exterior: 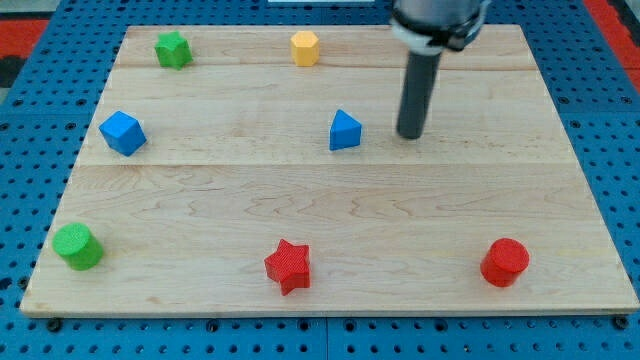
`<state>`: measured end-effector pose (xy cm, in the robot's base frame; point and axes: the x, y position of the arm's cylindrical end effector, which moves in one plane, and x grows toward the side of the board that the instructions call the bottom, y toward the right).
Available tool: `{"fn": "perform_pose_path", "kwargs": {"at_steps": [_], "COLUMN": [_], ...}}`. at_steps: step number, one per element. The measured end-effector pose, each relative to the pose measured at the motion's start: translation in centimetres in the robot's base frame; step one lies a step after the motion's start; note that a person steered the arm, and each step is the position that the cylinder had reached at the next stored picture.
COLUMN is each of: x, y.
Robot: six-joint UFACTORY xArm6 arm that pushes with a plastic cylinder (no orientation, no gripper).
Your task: Move the heart to the top right of the triangle
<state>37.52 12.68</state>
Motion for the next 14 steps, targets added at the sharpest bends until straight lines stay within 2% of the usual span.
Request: {"fn": "perform_pose_path", "kwargs": {"at_steps": [1,2,3,4,5,6,7,8,10,12,14], "x": [-4.4,-6.1,-8.4,-14.6,-17.8,-18.3,-17.0,-14.3,-13.0,-7.8,-6.9], "y": [5.3,12.6,15.7,15.3,11.8,6.4,0.7,-0.2,0.1,-0.2,-0.2]}}
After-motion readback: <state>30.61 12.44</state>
